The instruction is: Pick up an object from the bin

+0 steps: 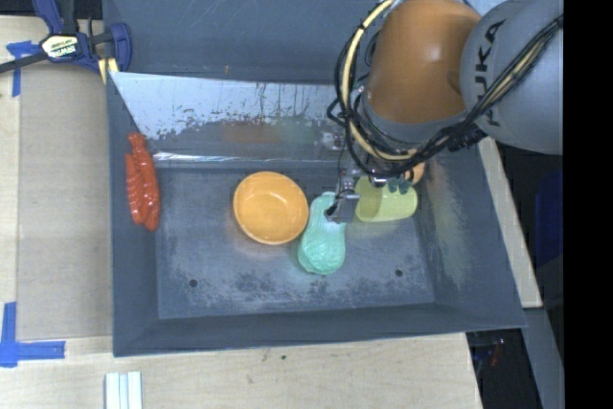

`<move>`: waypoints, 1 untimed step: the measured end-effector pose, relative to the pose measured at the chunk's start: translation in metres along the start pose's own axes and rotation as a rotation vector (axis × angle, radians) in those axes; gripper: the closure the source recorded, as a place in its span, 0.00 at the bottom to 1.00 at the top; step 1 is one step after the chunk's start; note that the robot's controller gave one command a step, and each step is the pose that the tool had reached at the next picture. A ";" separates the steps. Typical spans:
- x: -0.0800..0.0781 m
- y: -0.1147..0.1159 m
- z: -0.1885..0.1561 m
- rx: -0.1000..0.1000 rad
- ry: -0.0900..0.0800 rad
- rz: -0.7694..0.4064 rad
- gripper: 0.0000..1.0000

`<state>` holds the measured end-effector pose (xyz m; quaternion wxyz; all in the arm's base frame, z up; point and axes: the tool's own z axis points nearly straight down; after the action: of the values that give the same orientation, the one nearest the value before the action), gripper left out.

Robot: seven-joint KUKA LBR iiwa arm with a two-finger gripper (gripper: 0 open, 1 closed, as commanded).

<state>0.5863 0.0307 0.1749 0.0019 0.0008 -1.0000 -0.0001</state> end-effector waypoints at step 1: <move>-0.002 0.000 -0.004 0.000 -0.007 0.001 0.00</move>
Offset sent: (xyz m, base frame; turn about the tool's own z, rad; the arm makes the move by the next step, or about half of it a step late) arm -0.0075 -0.0400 -0.1049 -0.2919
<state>0.5881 0.0305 0.1787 -0.0018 0.0003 -1.0000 -0.0002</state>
